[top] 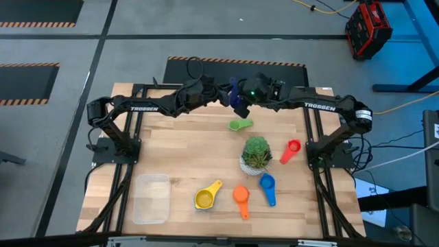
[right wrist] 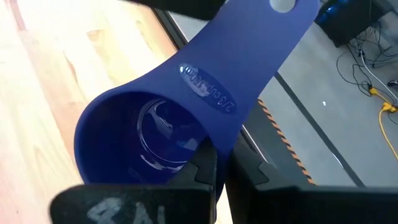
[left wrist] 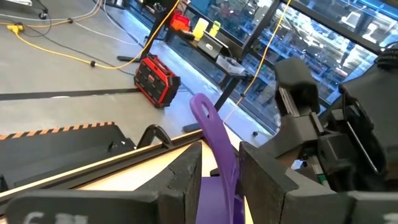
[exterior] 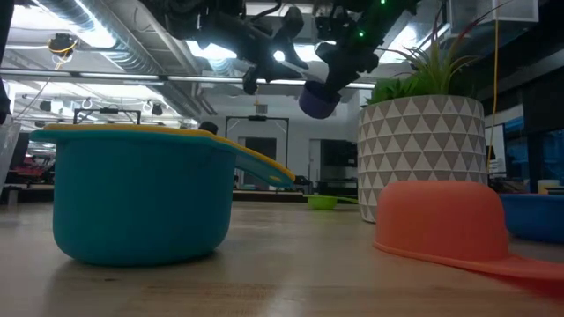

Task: Nest measuring cups in basket
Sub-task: Stack the dark blue measuring cup on top of the yellow measuring cup

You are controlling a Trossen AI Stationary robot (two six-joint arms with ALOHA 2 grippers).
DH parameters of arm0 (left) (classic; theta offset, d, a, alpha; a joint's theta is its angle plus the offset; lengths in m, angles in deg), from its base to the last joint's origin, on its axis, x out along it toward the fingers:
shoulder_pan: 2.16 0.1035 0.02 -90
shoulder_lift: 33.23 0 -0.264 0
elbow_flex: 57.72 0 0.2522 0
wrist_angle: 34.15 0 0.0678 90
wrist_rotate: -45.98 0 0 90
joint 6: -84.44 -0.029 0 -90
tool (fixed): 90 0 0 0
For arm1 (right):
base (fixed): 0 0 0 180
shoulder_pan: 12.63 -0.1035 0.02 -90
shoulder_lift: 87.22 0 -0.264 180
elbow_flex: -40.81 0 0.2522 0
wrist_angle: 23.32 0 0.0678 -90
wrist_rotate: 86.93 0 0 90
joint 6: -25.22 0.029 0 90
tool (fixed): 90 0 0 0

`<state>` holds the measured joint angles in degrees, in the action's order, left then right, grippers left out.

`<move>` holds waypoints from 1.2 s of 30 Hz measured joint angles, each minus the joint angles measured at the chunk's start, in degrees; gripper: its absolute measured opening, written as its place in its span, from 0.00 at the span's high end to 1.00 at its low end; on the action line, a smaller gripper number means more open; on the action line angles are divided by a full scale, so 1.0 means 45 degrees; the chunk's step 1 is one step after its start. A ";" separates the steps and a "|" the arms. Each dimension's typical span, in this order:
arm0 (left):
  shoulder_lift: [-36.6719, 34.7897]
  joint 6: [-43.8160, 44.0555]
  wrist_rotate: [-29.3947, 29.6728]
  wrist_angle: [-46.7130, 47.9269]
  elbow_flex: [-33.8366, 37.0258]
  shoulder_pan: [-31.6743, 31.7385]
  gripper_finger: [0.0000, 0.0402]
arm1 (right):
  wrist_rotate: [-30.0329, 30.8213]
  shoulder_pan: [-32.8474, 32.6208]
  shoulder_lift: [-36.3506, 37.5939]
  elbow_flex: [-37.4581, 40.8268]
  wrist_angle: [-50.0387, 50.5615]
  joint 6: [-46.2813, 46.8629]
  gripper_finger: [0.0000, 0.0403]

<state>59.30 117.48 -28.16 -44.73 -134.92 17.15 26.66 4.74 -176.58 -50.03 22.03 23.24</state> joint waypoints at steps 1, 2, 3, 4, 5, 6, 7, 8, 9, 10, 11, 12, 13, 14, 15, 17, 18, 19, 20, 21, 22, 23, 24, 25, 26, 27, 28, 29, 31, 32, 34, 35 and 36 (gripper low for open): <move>0.0000 -0.0005 0.0008 -0.0009 0.0000 -0.0005 0.75 | 0.0001 0.0000 0.0000 0.0000 -0.0026 -0.0008 0.96; 0.0000 -0.0005 0.0008 -0.0005 0.0000 0.0000 0.75 | -0.0065 -0.0007 0.0000 0.0000 -0.0089 -0.0026 0.96; 0.0000 -0.0001 0.0008 -0.0004 0.0000 0.0000 0.75 | -0.0251 -0.0015 0.0000 0.0000 -0.0155 -0.0067 0.96; 0.0000 -0.0005 0.0008 -0.0005 0.0000 -0.0001 0.75 | -0.0466 -0.0015 0.0000 0.0000 -0.0205 -0.0162 0.96; -0.0005 -0.0005 0.0008 -0.0009 0.0000 -0.0005 0.75 | -0.0707 -0.0023 0.0000 0.0000 -0.0267 -0.0279 0.96; -0.0005 -0.0005 0.0008 -0.0011 0.0000 -0.0005 0.75 | -0.0937 -0.0047 0.0000 0.0000 -0.0356 -0.0310 0.96; -0.0005 -0.0005 0.0008 -0.0009 0.0000 -0.0005 0.75 | -0.1072 -0.0076 0.0000 0.0000 -0.0446 -0.0329 0.96; -0.0004 -0.0019 0.0009 -0.0009 0.0000 0.0000 0.75 | -0.1150 -0.0096 0.0000 0.0000 -0.0514 -0.0340 0.96; -0.0004 -0.0019 0.0013 -0.0009 0.0000 0.0005 0.75 | -0.1170 -0.0134 0.0000 0.0000 -0.0535 -0.0342 0.96; -0.0005 -0.0019 0.0013 -0.0014 0.0000 0.0005 0.75 | -0.1173 -0.0167 0.0000 0.0000 -0.0536 -0.0346 0.96; -0.0005 -0.0024 0.0014 -0.0014 0.0000 0.0005 0.75 | -0.1176 -0.0170 0.0000 0.0000 -0.0550 -0.0351 0.96; -0.0005 -0.0024 0.0014 -0.0014 0.0000 0.0005 0.75 | -0.1185 -0.0170 0.0000 0.0000 -0.0564 -0.0379 0.96; -0.0005 -0.0026 0.0013 -0.0016 0.0000 0.0003 0.76 | -0.1185 -0.0170 0.0000 0.0000 -0.0569 -0.0384 0.96; -0.0005 -0.0029 0.0013 -0.0019 0.0000 0.0000 0.76 | -0.1180 -0.0166 0.0000 0.0000 -0.0569 -0.0384 0.96; -0.0005 -0.0029 0.0013 -0.0019 0.0000 0.0000 0.77 | -0.1180 -0.0165 0.0000 -0.0003 -0.0569 -0.0384 0.96; -0.0005 -0.0029 0.0014 -0.0019 0.0000 0.0005 0.79 | -0.1180 -0.0163 0.0000 -0.0002 -0.0569 -0.0384 0.96; -0.0005 -0.0032 -0.0014 -0.0024 0.0000 0.0005 0.80 | -0.1180 -0.0160 0.0000 -0.0005 -0.0569 -0.0366 0.96; -0.0005 -0.0034 -0.0074 -0.0024 0.0000 0.0005 0.82 | -0.1180 -0.0156 0.0000 -0.0005 -0.0569 -0.0340 0.96; -0.0005 -0.0031 -0.0095 -0.0025 0.0000 0.0004 0.84 | -0.1180 -0.0160 0.0000 -0.0005 -0.0569 -0.0325 0.96; -0.0005 -0.0028 -0.0110 -0.0042 0.0000 -0.0005 0.86 | -0.1180 -0.0159 0.0000 -0.0004 -0.0568 -0.0317 0.96; -0.0006 -0.0019 -0.0135 -0.0079 0.0000 -0.0005 0.89 | -0.1175 -0.0155 0.0000 -0.0005 -0.0569 -0.0316 0.96; -0.0010 -0.0003 -0.0171 -0.0105 0.0000 -0.0005 0.91 | -0.1175 -0.0155 0.0000 -0.0005 -0.0577 -0.0313 0.96; -0.0015 0.0020 -0.0196 -0.0126 0.0000 -0.0005 0.93 | -0.1175 -0.0155 0.0000 -0.0005 -0.0591 -0.0291 0.96; -0.0019 0.0052 -0.0226 -0.0134 0.0000 -0.0005 0.95 | -0.1175 -0.0155 0.0000 -0.0005 -0.0599 -0.0269 0.96; -0.0023 0.0076 -0.0239 -0.0161 0.0000 -0.0009 0.97 | -0.1170 -0.0155 0.0000 -0.0005 -0.0608 -0.0233 0.96; -0.0029 0.0078 -0.0244 -0.0160 -0.0004 -0.0013 0.98 | -0.1174 -0.0155 0.0000 -0.0005 -0.0614 -0.0202 0.96; -0.0029 0.0078 -0.0244 -0.0160 -0.0005 -0.0015 0.98 | -0.1165 -0.0155 0.0000 -0.0005 -0.0617 -0.0190 0.96; -0.0029 0.0075 -0.0249 -0.0152 -0.0005 -0.0015 0.98 | -0.1165 -0.0155 0.0000 -0.0005 -0.0613 -0.0223 0.96; -0.0029 0.0062 -0.0252 -0.0144 -0.0005 -0.0015 0.97 | -0.1175 -0.0155 0.0000 -0.0005 -0.0617 -0.0296 0.93; -0.0029 0.0035 -0.0316 -0.0134 -0.0005 -0.0015 0.97 | -0.1179 -0.0155 0.0000 -0.0005 -0.0615 -0.0276 0.91; -0.0029 -0.0184 -0.0380 0.0001 -0.0005 -0.0015 0.98 | -0.1175 -0.0155 -0.0005 -0.0005 -0.0538 -0.0195 0.85; -0.0024 -0.0134 -0.0375 0.0124 0.0009 0.0005 0.98 | -0.1170 -0.0155 0.0000 -0.0014 -0.0541 -0.0194 0.82; 0.0007 -0.0168 -0.0318 0.0143 0.0015 0.0023 0.99 | -0.1170 -0.0155 0.0000 -0.0029 -0.0575 -0.0208 0.78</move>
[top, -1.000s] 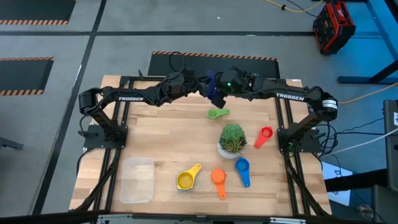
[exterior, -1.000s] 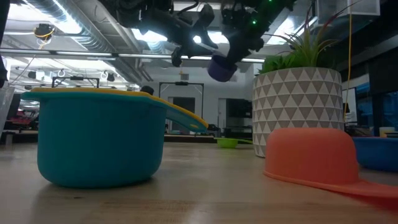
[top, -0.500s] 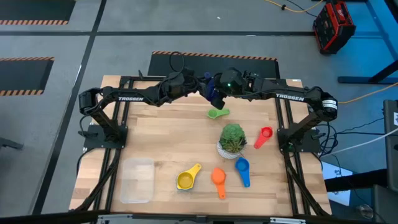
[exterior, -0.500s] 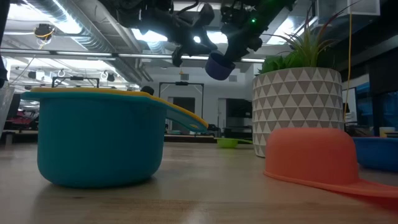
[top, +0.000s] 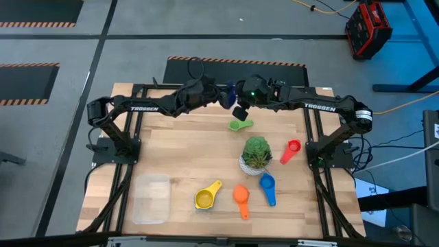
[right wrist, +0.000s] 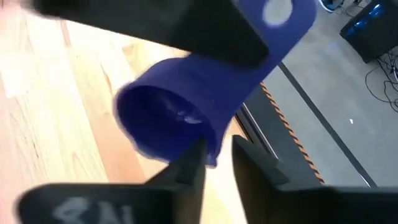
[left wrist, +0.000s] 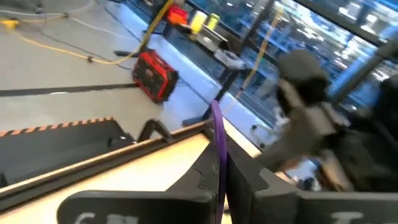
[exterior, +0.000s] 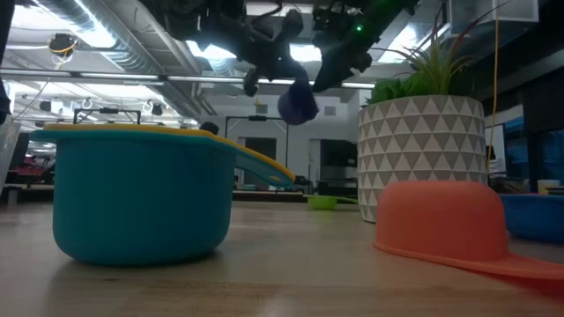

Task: Nest measuring cups in basket
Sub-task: Stack the dark blue measuring cup on top of the yellow measuring cup

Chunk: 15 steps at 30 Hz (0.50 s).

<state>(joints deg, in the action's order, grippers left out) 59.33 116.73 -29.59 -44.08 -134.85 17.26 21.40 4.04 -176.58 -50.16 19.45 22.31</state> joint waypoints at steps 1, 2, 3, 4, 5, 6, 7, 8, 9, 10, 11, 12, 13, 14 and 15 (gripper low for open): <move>0.0003 -0.0018 0.0060 -0.0005 0.0005 0.0009 0.99 | -0.0003 0.0000 0.0000 0.0000 0.0000 -0.0032 0.75; -0.0008 -0.0041 0.0066 -0.0100 0.0005 0.0008 0.99 | 0.0000 0.0005 0.0000 0.0000 0.0006 -0.0036 0.71; -0.0027 -0.0041 0.0032 -0.0128 0.0000 -0.0003 0.99 | 0.0000 0.0005 0.0000 0.0000 0.0001 -0.0053 0.68; -0.0031 -0.0041 -0.0010 -0.0128 0.0000 -0.0008 0.99 | 0.0000 0.0005 0.0000 0.0000 0.0006 -0.0088 0.65; -0.0031 -0.0040 -0.0054 -0.0116 0.0000 -0.0018 0.99 | 0.0000 0.0005 0.0012 0.0000 0.0030 -0.0140 0.63; -0.0031 -0.0036 -0.0109 -0.0104 0.0000 -0.0018 0.99 | 0.0000 0.0005 0.0097 0.0000 0.0175 -0.0193 0.62; -0.0031 -0.0036 -0.0160 -0.0118 0.0000 -0.0013 0.99 | 0.0002 0.0005 0.0223 0.0005 0.0415 -0.0278 0.60; -0.0031 -0.0032 -0.0341 -0.0132 0.0000 -0.0004 0.99 | 0.0000 0.0005 0.0421 0.0005 0.0533 -0.0393 0.60; -0.0031 -0.0012 -0.0624 -0.0133 0.0000 0.0010 0.99 | 0.0001 0.0005 0.0671 0.0005 0.0662 -0.0479 0.59; -0.0031 0.0015 -0.0909 -0.0128 0.0000 0.0011 0.99 | 0.0000 0.0005 0.0983 0.0005 0.0873 -0.0601 0.59; -0.0031 0.0042 -0.1271 -0.0128 0.0000 0.0006 0.99 | 0.0000 0.0005 0.1342 0.0005 0.1101 -0.0734 0.59; -0.0031 0.0043 -0.1704 -0.0137 0.0000 -0.0006 0.99 | 0.0005 0.0005 0.1690 0.0005 0.1310 -0.0785 0.59; -0.0031 0.0076 -0.2174 -0.0145 0.0000 -0.0010 0.99 | 0.0000 0.0005 0.2087 0.0005 0.1549 -0.0807 0.60; -0.0031 0.0152 -0.2708 -0.0143 0.0000 -0.0018 0.99 | 0.0003 0.0005 0.2477 0.0005 0.1922 -0.0799 0.60; -0.0031 0.0299 -0.3284 -0.0143 0.0000 -0.0018 0.99 | 0.0002 -0.0001 0.2877 0.0005 0.2323 -0.0798 0.60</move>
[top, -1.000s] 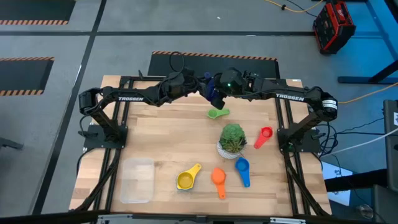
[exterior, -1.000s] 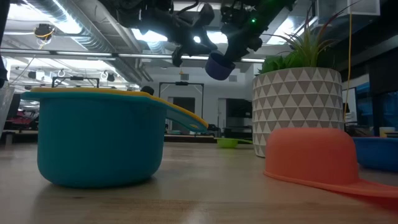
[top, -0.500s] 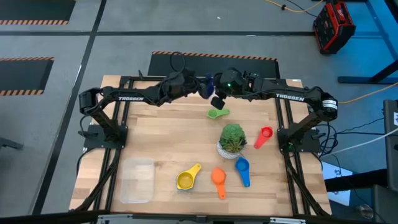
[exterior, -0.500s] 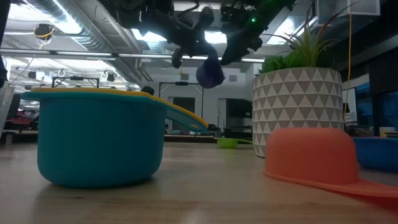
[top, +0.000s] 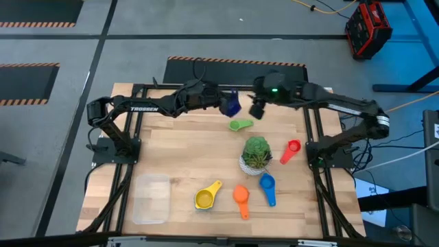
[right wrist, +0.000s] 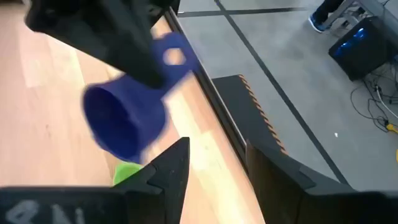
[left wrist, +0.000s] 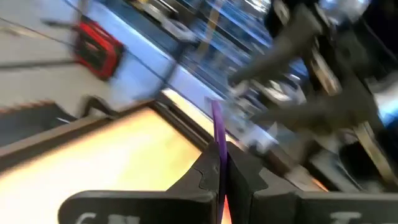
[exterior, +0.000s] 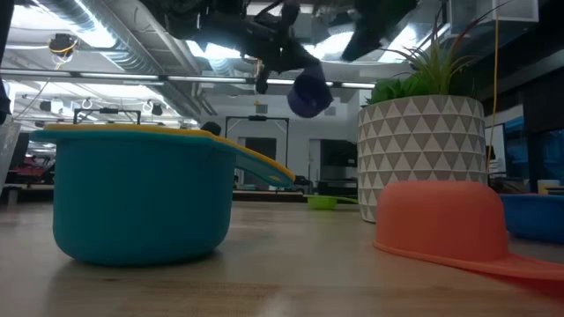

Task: Nest measuring cups in basket
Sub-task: Stack the dark blue measuring cup on top of the yellow measuring cup

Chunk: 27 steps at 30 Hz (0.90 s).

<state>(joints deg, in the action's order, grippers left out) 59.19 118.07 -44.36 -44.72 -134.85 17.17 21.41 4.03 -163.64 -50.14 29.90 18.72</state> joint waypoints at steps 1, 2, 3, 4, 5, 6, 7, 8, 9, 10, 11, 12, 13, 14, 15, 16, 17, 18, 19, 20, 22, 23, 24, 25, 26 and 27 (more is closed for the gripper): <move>0.0000 0.0155 -0.0538 -0.0010 0.0000 0.0005 0.99 | -0.0032 -0.0003 0.0408 0.0000 0.0383 0.0002 0.60; 0.0000 0.0331 -0.1207 -0.0015 0.0000 0.0000 0.99 | -0.0084 0.0000 0.0789 0.0000 0.0857 0.0051 0.60; 0.0000 0.0535 -0.1911 -0.0015 0.0000 -0.0036 0.99 | -0.0100 -0.0003 0.1176 0.0000 0.1316 0.0116 0.60; 0.0000 0.0778 -0.2582 -0.0018 0.0000 -0.0085 0.99 | -0.0104 -0.0004 0.1538 0.0000 0.1747 0.0267 0.60; 0.0000 0.1073 -0.3297 -0.0019 0.0000 -0.0186 0.99 | -0.0104 -0.0004 0.1908 0.0048 0.2032 0.0383 0.60; 0.0000 0.1374 -0.3948 -0.0019 0.0000 -0.0324 0.99 | -0.0182 -0.0004 0.2309 0.0139 0.2255 0.0439 0.60; 0.0000 0.1668 -0.4627 -0.0019 0.0000 -0.0506 0.99 | -0.0383 -0.0004 0.2688 0.0293 0.2454 0.0499 0.60; 0.0000 0.1949 -0.5211 -0.0019 0.0000 -0.0715 0.99 | -0.0582 -0.0004 0.3096 0.0479 0.2542 0.0618 0.60; 0.0000 0.2244 -0.5721 -0.0019 0.0000 -0.0934 0.99 | -0.0913 -0.0001 0.3467 0.0721 0.2527 0.0751 0.60; 0.0000 0.2541 -0.6188 -0.0019 0.0000 -0.1181 0.99 | -0.1245 0.0000 0.3829 0.0979 0.2538 0.0839 0.60; 0.0000 0.2871 -0.6604 -0.0019 0.0000 -0.1429 0.99 | -0.1631 -0.0004 0.4215 0.1266 0.2538 0.1013 0.60; 0.0000 0.3194 -0.7035 -0.0019 0.0000 -0.1682 0.99 | -0.2048 -0.0004 0.4536 0.1563 0.2503 0.1097 0.60; 0.0000 0.3496 -0.7426 -0.0019 0.0000 -0.1960 0.99 | -0.2425 -0.0004 0.4874 0.1869 0.2481 0.1170 0.60; 0.0000 0.3744 -0.7801 -0.0019 0.0000 -0.2232 0.99 | -0.2772 -0.0008 0.5172 0.2180 0.2482 0.1276 0.60; 0.0000 0.3917 -0.8135 -0.0018 0.0000 -0.2520 0.99 | -0.3072 -0.0008 0.5418 0.2467 0.2453 0.1380 0.60; 0.0000 0.4095 -0.8386 0.0012 0.0000 -0.2822 0.99 | -0.3310 -0.0008 0.5668 0.2748 0.2410 0.1423 0.60; 0.0000 0.4224 -0.8533 0.0078 0.0000 -0.3100 0.99 | -0.3532 -0.0008 0.5876 0.3025 0.2413 0.1435 0.60; 0.0000 0.4366 -0.8582 0.0184 0.0000 -0.3393 0.99 | -0.3700 -0.0008 0.6060 0.3282 0.2392 0.1433 0.60; 0.0000 0.4439 -0.8586 0.0335 0.0000 -0.3667 0.99 | -0.3813 -0.0008 0.6222 0.3525 0.2339 0.1437 0.60; 0.0005 0.4488 -0.8572 0.0451 0.0000 -0.3919 0.99 | -0.3864 -0.0008 0.6352 0.3749 0.2308 0.1436 0.60; 0.0005 0.4503 -0.8487 0.0708 0.0000 -0.4439 0.99 | -0.4014 -0.0008 0.6541 0.4162 0.2272 0.1433 0.60; 0.0005 0.4505 -0.8467 0.0864 0.0000 -0.4681 0.99 | -0.4014 -0.0008 0.6604 0.4365 0.2181 0.1438 0.60; 0.0005 0.4502 -0.8381 0.1076 0.0000 -0.4938 0.99 | -0.4014 -0.0008 0.6648 0.4563 0.2100 0.1438 0.60; 0.0005 0.4502 -0.8242 0.1328 0.0000 -0.5184 0.99 | -0.4014 -0.0008 0.6683 0.4738 0.2054 0.1438 0.60; 0.0005 0.4502 -0.8065 0.1588 0.0000 -0.5414 0.99 | -0.4014 -0.0008 0.6695 0.4898 0.2022 0.1438 0.60; 0.0005 0.4502 -0.7896 0.1846 0.0000 -0.5654 0.99 | -0.4012 -0.0008 0.6692 0.5060 0.1954 0.1438 0.60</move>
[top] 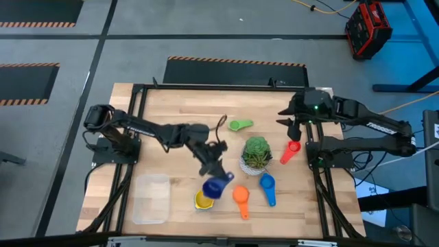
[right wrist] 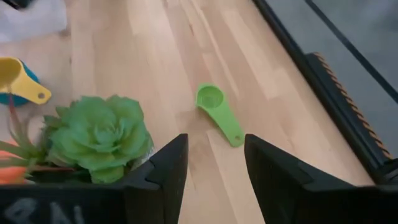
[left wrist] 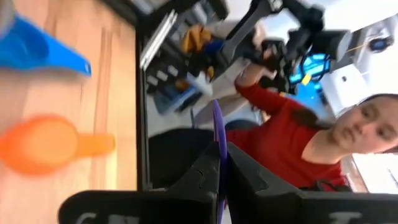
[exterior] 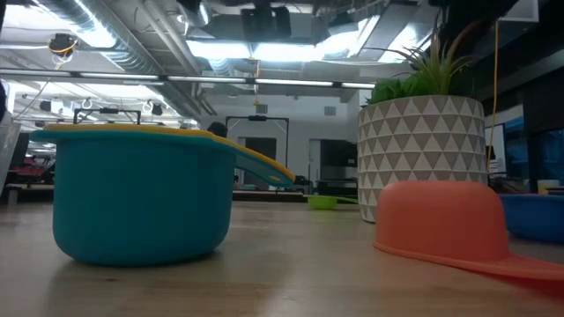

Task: Nest measuring cups in basket
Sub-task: Stack the dark blue measuring cup on top of the yellow measuring cup

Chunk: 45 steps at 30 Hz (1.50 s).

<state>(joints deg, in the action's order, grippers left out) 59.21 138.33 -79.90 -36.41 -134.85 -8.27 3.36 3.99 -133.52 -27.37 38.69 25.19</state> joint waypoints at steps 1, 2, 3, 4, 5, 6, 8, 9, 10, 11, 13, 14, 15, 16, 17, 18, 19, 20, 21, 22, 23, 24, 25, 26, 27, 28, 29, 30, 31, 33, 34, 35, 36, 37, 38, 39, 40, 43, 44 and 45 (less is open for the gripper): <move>0.0000 0.0000 0.0150 0.0218 0.0000 -0.0208 0.99 | -0.0003 0.0000 -0.0003 0.0152 -0.0077 0.0000 0.60; 0.0000 0.0000 0.0333 0.0409 0.0000 -0.0398 0.99 | -0.0002 0.0000 -0.0006 0.0318 -0.0198 -0.0001 0.60; 0.0000 0.0000 0.0463 0.0586 0.0000 -0.0599 0.99 | 0.0002 0.0000 -0.0009 0.0457 -0.0307 -0.0021 0.60; 0.0000 0.0000 0.0586 0.0753 0.0000 -0.0788 0.99 | 0.0002 0.0000 -0.0010 0.0569 -0.0332 -0.0034 0.60; 0.0009 -0.0014 0.0730 0.0916 0.0000 -0.0972 0.99 | 0.0001 0.0000 -0.0005 0.0675 -0.0404 -0.0034 0.60; 0.0053 -0.0057 0.0892 0.1022 -0.0007 -0.1141 0.99 | 0.0002 0.0000 -0.0010 0.0754 -0.0452 -0.0034 0.60; 0.0169 -0.0077 0.1097 0.1262 -0.0015 -0.1435 0.99 | 0.0002 0.0000 -0.0010 0.0864 -0.0520 -0.0039 0.60; 0.0240 -0.0088 0.1093 0.1302 -0.0015 -0.1544 0.99 | 0.0002 0.0000 -0.0005 0.0916 -0.0535 -0.0036 0.60; 0.0311 -0.0097 0.1107 0.1325 -0.0015 -0.1622 0.99 | 0.0002 0.0000 -0.0010 0.0943 -0.0535 -0.0039 0.60; 0.0383 -0.0097 0.1108 0.1372 -0.0015 -0.1663 0.99 | 0.0002 0.0000 -0.0010 0.0943 -0.0543 -0.0039 0.60; 0.0537 -0.0112 0.1095 0.1514 -0.0015 -0.1684 0.99 | 0.0002 0.0000 -0.0005 0.0943 -0.0657 -0.0039 0.60; 0.0680 -0.0173 0.1070 0.1442 -0.0015 -0.1680 0.99 | 0.0001 0.0000 -0.0010 0.0943 -0.0708 -0.0039 0.60; 0.0795 -0.0281 0.1087 0.1399 -0.0019 -0.1672 0.99 | 0.0002 0.0000 -0.0010 0.0943 -0.0759 -0.0041 0.60; 0.0869 -0.0388 0.1059 0.1528 -0.0015 -0.1646 0.99 | 0.0002 0.0000 -0.0010 0.0943 -0.0804 -0.0039 0.60; 0.0965 -0.0412 0.0950 0.1504 -0.0010 -0.1624 0.99 | 0.0000 0.0000 -0.0005 0.0943 -0.0840 -0.0039 0.60; 0.1065 -0.0423 0.0796 0.1421 -0.0015 -0.1603 0.99 | -0.0005 0.0000 -0.0010 0.0943 -0.0867 -0.0044 0.60; 0.1172 -0.0429 0.0632 0.1417 -0.0019 -0.1573 0.99 | -0.0054 0.0000 -0.0010 0.0943 -0.0856 -0.0044 0.60; 0.1281 -0.0435 0.0463 0.1446 -0.0019 -0.1548 0.99 | -0.0090 0.0000 -0.0010 0.0943 -0.0847 -0.0044 0.60; 0.1393 -0.0432 0.0339 0.1496 -0.0019 -0.1538 0.99 | -0.0090 0.0000 -0.0010 0.0943 -0.0857 -0.0044 0.60; 0.1493 -0.0432 0.0274 0.1489 -0.0019 -0.1538 0.99 | -0.0094 0.0000 -0.0010 0.0943 -0.0848 -0.0044 0.60; 0.1584 -0.0436 0.0258 0.1454 -0.0019 -0.1539 0.99 | -0.0095 0.0000 -0.0010 0.0943 -0.0855 -0.0044 0.60; 0.1670 -0.0437 0.0185 0.1429 -0.0019 -0.1534 0.99 | -0.0097 0.0000 -0.0010 0.0943 -0.0857 -0.0049 0.60; 0.1714 -0.0437 0.0126 0.1471 -0.0019 -0.1534 0.99 | -0.0098 0.0000 -0.0010 0.0943 -0.0857 -0.0044 0.60; 0.1719 -0.0437 0.0087 0.1519 -0.0010 -0.1537 0.99 | -0.0096 0.0000 -0.0010 0.0943 -0.0862 -0.0047 0.60; 0.1764 -0.0442 0.0079 0.1429 -0.0010 -0.1538 0.99 | -0.0096 0.0000 -0.0010 0.0943 -0.0857 -0.0047 0.60; 0.1888 -0.0444 0.0064 0.1252 -0.0043 -0.1539 0.99 | -0.0100 0.0000 -0.0010 0.0943 -0.0858 -0.0049 0.60; 0.1966 -0.0455 0.0074 0.1293 -0.0040 -0.1539 0.99 | -0.0100 0.0000 -0.0010 0.0943 -0.0862 -0.0049 0.60; 0.1992 -0.0459 0.0060 0.1479 0.0005 -0.1539 0.99 | -0.0100 0.0000 -0.0010 0.0943 -0.0862 -0.0053 0.60; 0.2007 -0.0459 0.0073 0.1503 0.0019 -0.1539 0.99 | -0.0104 0.0000 -0.0010 0.0943 -0.0866 -0.0062 0.60; 0.2238 -0.0600 0.0035 0.1195 -0.0059 -0.1539 0.99 | -0.0105 0.0000 -0.0010 0.0943 -0.0860 -0.0063 0.60; 0.2303 -0.0689 0.0030 0.1287 -0.0043 -0.1539 0.99 | -0.0105 0.0000 -0.0010 0.0943 -0.0869 -0.0070 0.60; 0.2331 -0.0728 -0.0043 0.1513 0.0019 -0.1539 0.99 | -0.0105 0.0000 -0.0010 0.0943 -0.0860 -0.0079 0.60; 0.2386 -0.0736 -0.0068 0.1497 0.0024 -0.1539 0.99 | -0.0105 0.0000 -0.0010 0.0943 -0.0863 -0.0084 0.60; 0.2524 -0.0747 -0.0070 0.1302 -0.0019 -0.1528 0.99 | -0.0105 0.0004 -0.0010 0.0943 -0.0866 -0.0088 0.60; 0.2629 -0.0764 -0.0078 0.1220 -0.0049 -0.1493 0.99 | -0.0105 0.0000 -0.0010 0.0943 -0.0862 -0.0092 0.60; 0.2664 -0.0767 -0.0127 0.1365 -0.0018 -0.1464 0.99 | -0.0105 0.0000 -0.0010 0.0943 -0.0867 -0.0092 0.60; 0.2683 -0.0767 -0.0198 0.1436 0.0023 -0.1449 0.99 | -0.0105 0.0000 -0.0010 0.0943 -0.0862 -0.0092 0.60; 0.2812 -0.0898 -0.0256 0.1254 -0.0038 -0.1414 0.99 | -0.0106 0.0000 -0.0010 0.0943 -0.0868 -0.0097 0.60; 0.2856 -0.0932 -0.0301 0.1396 -0.0025 -0.1394 0.99 | -0.0108 0.0001 -0.0010 0.0943 -0.0864 -0.0097 0.60; 0.2877 -0.0994 -0.0334 0.1495 0.0006 -0.1394 0.99 | -0.0109 0.0000 -0.0010 0.0943 -0.0857 -0.0097 0.60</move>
<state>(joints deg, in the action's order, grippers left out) 72.16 133.86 -81.40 -29.69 -134.82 -14.54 2.87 3.99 -133.57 -23.13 34.84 24.75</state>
